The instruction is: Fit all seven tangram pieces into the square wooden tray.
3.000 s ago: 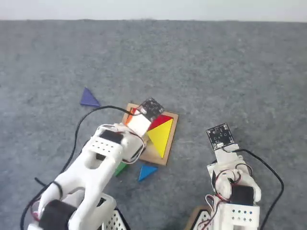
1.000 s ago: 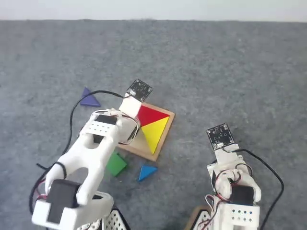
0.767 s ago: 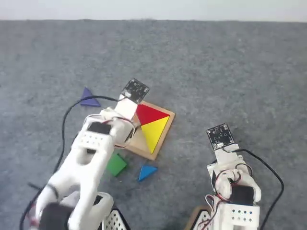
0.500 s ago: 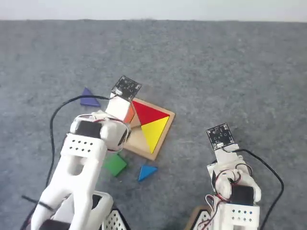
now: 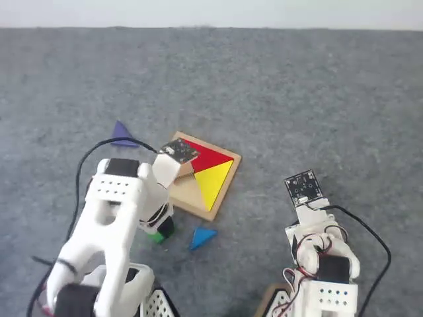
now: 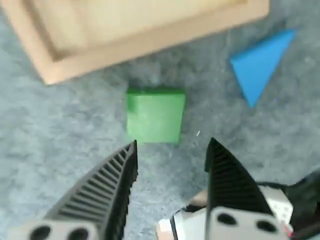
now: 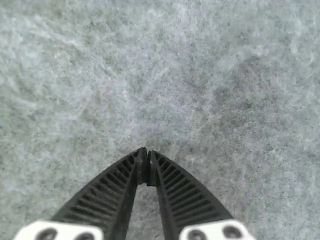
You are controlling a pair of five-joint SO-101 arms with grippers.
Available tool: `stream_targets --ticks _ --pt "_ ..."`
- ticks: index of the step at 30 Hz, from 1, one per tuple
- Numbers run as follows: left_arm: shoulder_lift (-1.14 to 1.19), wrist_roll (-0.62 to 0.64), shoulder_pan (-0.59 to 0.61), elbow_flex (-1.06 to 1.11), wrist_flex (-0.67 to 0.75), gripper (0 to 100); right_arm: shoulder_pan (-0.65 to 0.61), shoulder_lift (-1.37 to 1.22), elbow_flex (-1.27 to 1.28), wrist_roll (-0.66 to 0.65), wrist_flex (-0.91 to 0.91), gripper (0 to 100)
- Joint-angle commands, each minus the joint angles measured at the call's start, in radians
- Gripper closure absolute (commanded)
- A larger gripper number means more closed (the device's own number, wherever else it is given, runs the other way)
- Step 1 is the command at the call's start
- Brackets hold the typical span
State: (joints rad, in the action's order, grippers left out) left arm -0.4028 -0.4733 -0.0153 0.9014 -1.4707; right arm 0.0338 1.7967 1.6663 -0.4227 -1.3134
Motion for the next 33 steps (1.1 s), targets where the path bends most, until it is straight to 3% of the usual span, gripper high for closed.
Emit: stream_targets --ticks 1,16,24,30,33 --pt "0.080 -0.023 -0.020 -0.030 0.044 78 -0.004 0.016 0.017 -0.008 -0.002 99.1" --pt "0.404 0.049 -0.032 -0.033 0.279 79 -0.004 0.016 0.017 -0.008 -0.002 99.1" --pt "0.414 0.061 -0.032 -0.041 0.288 82 -0.004 0.016 0.017 -0.008 -0.002 99.1" --pt "0.414 0.061 -0.032 -0.053 0.290 97 -0.004 0.016 0.017 -0.008 -0.002 99.1" --pt "0.413 0.061 -0.032 -0.090 0.272 99 -0.004 0.016 0.017 -0.008 -0.002 99.1"
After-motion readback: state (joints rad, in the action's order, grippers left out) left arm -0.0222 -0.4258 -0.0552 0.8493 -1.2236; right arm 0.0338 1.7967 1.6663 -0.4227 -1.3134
